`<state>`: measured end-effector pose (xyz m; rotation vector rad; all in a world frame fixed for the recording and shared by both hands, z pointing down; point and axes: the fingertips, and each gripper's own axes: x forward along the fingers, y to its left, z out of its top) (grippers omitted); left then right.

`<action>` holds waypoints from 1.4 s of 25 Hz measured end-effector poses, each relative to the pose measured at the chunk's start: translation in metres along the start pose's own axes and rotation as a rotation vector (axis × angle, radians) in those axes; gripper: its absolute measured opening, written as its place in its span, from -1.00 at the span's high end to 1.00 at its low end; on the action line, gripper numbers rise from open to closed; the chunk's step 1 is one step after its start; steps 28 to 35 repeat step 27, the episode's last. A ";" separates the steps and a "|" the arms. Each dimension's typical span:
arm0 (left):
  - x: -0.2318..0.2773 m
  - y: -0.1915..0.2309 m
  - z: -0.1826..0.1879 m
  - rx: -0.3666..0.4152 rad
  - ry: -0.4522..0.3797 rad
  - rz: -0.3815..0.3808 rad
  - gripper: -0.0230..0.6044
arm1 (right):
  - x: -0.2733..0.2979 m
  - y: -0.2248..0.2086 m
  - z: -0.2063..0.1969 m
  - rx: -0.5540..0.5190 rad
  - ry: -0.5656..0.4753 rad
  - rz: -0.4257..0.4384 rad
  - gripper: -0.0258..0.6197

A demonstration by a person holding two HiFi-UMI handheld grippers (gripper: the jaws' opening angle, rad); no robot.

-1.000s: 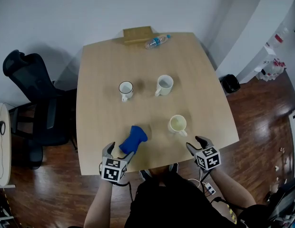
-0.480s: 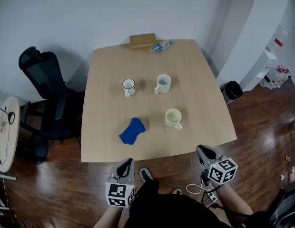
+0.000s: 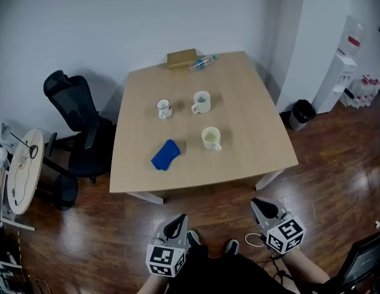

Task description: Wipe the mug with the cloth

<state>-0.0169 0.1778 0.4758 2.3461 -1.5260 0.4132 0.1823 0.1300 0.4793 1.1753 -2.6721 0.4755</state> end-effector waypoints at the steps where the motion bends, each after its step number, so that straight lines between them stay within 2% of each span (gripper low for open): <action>1: -0.003 -0.002 -0.002 0.001 0.002 0.003 0.92 | -0.002 0.002 0.002 -0.013 -0.007 0.001 0.85; 9: -0.026 -0.008 -0.010 0.042 -0.011 -0.045 0.92 | -0.004 0.031 0.002 -0.034 -0.010 -0.037 0.85; 18: -0.052 0.044 -0.033 -0.056 -0.003 -0.008 0.92 | 0.021 0.072 0.001 -0.061 0.017 -0.028 0.85; 35: -0.051 0.049 -0.035 -0.040 0.004 -0.032 0.92 | 0.026 0.079 0.002 -0.068 0.030 -0.050 0.85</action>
